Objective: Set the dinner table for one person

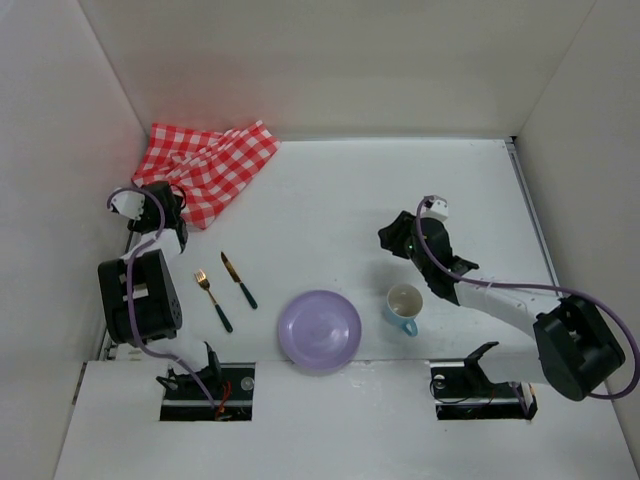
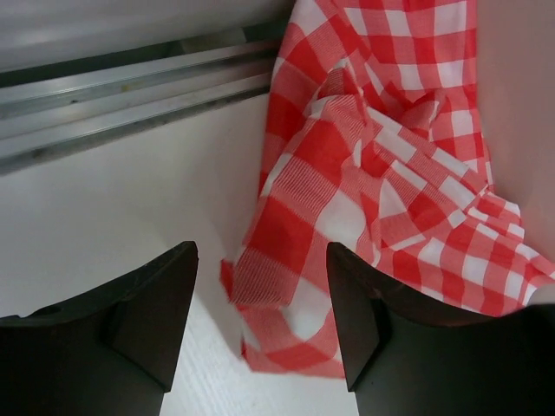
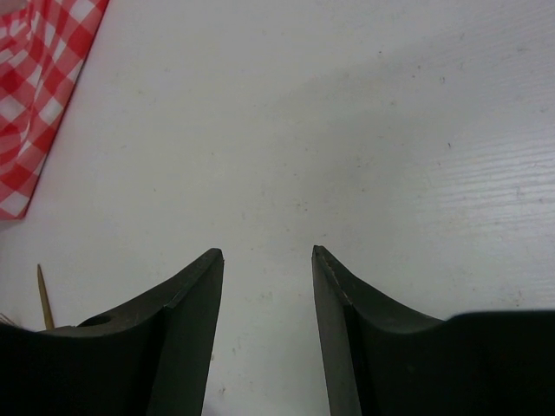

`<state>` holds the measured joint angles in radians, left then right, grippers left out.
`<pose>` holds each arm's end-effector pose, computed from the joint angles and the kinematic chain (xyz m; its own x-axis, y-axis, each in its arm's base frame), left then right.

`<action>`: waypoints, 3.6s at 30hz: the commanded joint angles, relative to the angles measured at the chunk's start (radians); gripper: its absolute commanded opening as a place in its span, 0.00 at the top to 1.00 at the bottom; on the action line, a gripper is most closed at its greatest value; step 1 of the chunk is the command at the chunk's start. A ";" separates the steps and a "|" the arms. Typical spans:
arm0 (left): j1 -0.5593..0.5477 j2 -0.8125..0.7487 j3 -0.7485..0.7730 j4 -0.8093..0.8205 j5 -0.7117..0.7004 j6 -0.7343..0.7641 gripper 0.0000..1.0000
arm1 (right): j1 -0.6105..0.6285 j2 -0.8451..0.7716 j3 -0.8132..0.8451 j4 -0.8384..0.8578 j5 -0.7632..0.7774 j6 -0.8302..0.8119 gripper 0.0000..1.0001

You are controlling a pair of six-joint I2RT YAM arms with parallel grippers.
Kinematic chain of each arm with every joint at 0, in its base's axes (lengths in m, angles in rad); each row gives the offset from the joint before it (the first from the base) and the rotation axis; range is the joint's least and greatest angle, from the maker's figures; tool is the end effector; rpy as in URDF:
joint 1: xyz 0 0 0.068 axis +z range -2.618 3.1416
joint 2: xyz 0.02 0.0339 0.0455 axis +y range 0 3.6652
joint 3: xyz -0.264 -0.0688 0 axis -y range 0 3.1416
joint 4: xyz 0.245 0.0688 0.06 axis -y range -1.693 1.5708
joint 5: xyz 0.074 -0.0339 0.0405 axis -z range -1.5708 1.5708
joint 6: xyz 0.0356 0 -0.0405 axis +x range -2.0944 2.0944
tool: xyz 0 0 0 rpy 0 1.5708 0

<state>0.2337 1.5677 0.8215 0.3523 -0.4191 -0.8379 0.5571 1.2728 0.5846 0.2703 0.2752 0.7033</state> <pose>0.3256 0.0924 0.2144 0.1791 -0.6552 -0.7339 -0.6636 0.4702 -0.5818 0.2333 0.1339 0.2127 -0.4555 0.4496 -0.7684 -0.0045 0.8620 0.5070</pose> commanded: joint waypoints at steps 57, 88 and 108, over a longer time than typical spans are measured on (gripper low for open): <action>-0.597 0.235 0.281 0.024 0.401 0.131 0.40 | -0.108 0.141 0.354 -0.202 0.065 -0.080 0.10; -0.670 0.545 0.774 -0.317 0.306 0.428 0.90 | -0.441 0.234 0.123 -0.059 -0.114 0.281 0.73; -0.750 -0.605 -0.240 -0.162 0.125 0.320 0.46 | -0.328 -0.079 -0.088 -0.117 -0.036 0.190 0.30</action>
<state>-0.5224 1.0336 0.6792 0.2329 -0.2340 -0.4740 0.2237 1.2381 0.4606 0.1390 0.1909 0.9257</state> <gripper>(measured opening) 0.513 0.699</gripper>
